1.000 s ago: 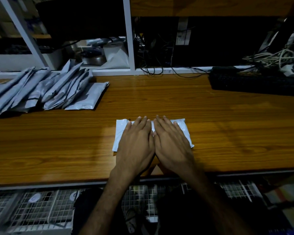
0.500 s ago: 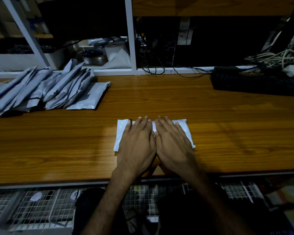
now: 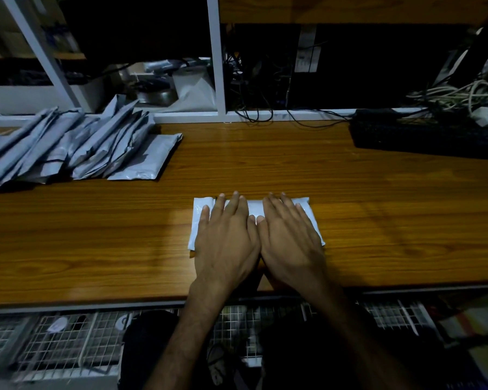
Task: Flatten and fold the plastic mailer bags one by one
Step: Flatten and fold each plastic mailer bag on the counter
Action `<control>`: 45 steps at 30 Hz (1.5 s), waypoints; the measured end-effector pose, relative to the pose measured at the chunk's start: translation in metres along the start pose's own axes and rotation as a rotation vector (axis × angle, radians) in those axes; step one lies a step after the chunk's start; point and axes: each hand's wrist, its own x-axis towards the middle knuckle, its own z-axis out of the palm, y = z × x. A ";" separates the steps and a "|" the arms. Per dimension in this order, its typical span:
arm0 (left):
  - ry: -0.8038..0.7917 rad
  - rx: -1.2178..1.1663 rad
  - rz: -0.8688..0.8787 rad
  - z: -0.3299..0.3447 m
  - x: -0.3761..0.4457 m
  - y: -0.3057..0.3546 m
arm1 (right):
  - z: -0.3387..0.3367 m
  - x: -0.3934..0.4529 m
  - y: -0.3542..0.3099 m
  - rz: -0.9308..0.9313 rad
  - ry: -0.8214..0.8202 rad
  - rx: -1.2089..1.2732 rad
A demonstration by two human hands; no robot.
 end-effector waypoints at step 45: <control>-0.129 0.147 -0.168 -0.019 -0.012 -0.060 | -0.020 -0.007 0.039 0.193 -0.113 -0.083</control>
